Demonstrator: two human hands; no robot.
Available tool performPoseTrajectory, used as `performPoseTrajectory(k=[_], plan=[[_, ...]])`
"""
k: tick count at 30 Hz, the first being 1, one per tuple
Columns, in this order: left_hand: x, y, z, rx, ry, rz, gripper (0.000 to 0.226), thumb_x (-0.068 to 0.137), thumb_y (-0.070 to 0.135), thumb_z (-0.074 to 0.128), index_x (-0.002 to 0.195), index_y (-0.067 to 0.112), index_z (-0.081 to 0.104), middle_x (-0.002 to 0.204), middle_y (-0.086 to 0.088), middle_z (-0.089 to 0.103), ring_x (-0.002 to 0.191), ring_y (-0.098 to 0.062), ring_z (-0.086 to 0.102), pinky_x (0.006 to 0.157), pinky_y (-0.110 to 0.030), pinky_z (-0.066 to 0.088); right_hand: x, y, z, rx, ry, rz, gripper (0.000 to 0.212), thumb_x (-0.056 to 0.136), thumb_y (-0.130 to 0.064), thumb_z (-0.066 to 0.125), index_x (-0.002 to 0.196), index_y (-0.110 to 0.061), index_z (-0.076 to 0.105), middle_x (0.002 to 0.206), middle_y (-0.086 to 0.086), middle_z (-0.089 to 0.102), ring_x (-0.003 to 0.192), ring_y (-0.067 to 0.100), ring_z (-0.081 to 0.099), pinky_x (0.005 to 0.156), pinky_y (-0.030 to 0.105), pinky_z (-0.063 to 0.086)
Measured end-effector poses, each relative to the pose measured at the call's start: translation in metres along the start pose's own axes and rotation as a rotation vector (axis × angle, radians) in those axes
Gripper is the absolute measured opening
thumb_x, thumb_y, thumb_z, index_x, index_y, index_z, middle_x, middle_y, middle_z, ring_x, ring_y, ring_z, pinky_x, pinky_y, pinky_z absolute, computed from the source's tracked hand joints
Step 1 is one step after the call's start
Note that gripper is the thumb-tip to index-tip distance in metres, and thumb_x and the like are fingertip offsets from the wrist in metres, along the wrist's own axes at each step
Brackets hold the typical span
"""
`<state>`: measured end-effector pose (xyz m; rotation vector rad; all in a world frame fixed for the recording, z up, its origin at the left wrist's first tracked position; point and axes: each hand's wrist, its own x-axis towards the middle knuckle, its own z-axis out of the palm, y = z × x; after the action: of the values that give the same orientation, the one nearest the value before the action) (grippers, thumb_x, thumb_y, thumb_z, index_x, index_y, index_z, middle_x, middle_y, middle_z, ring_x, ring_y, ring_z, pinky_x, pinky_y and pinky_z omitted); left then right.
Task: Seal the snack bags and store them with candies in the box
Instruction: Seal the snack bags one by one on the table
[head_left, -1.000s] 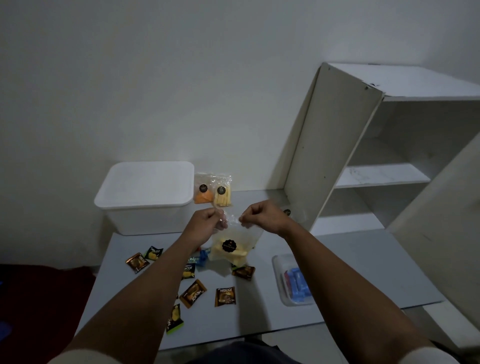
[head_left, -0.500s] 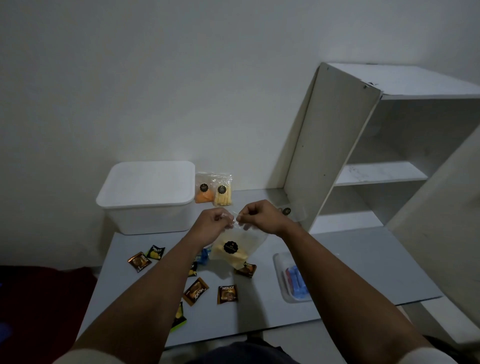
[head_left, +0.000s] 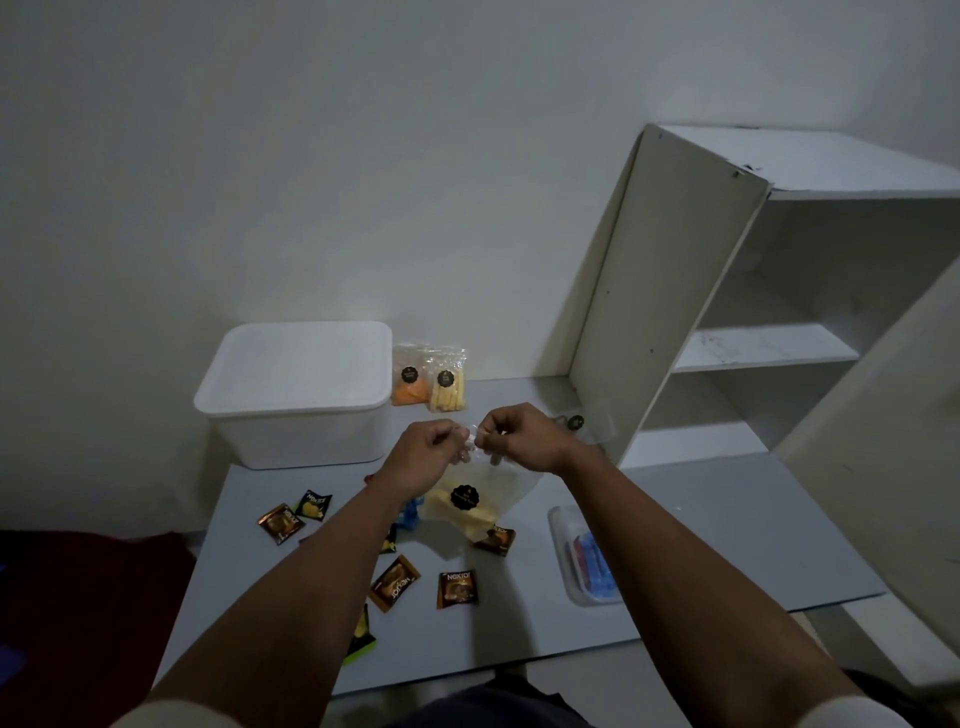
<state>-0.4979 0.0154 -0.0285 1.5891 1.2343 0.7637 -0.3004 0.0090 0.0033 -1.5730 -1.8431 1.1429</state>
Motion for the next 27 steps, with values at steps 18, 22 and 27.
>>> performPoseTrajectory(k=[18, 22, 27], plan=[[-0.001, 0.002, -0.005, 0.015, 0.019, -0.022, 0.016, 0.097, 0.022, 0.065, 0.089, 0.011, 0.073, 0.076, 0.002, 0.071, 0.065, -0.001, 0.062, 0.068, -0.02, 0.047, 0.0, 0.012, 0.011, 0.158, 0.058, 0.02, 0.014, 0.097, -0.016, 0.068, 0.094, -0.002, 0.071, 0.078, 0.004, 0.069, 0.064, 0.008, 0.065, 0.062, 0.02, 0.052], [0.001, 0.002, -0.008, -0.041, 0.07, -0.044, 0.016, 0.098, 0.022, 0.064, 0.088, 0.012, 0.071, 0.078, -0.002, 0.07, 0.072, -0.009, 0.062, 0.07, -0.023, 0.046, -0.003, 0.016, 0.01, 0.213, 0.096, 0.032, 0.017, 0.095, -0.021, 0.071, 0.093, -0.004, 0.073, 0.082, 0.008, 0.072, 0.067, 0.009, 0.067, 0.06, 0.019, 0.051], [0.006, 0.004, -0.006, -0.138, 0.083, -0.075, 0.022, 0.101, 0.021, 0.058, 0.096, 0.007, 0.074, 0.084, -0.005, 0.075, 0.077, -0.011, 0.068, 0.081, -0.025, 0.051, -0.002, 0.02, 0.006, 0.262, 0.129, 0.026, 0.013, 0.095, -0.019, 0.071, 0.087, -0.008, 0.071, 0.076, 0.004, 0.068, 0.063, 0.009, 0.061, 0.059, 0.022, 0.047]])
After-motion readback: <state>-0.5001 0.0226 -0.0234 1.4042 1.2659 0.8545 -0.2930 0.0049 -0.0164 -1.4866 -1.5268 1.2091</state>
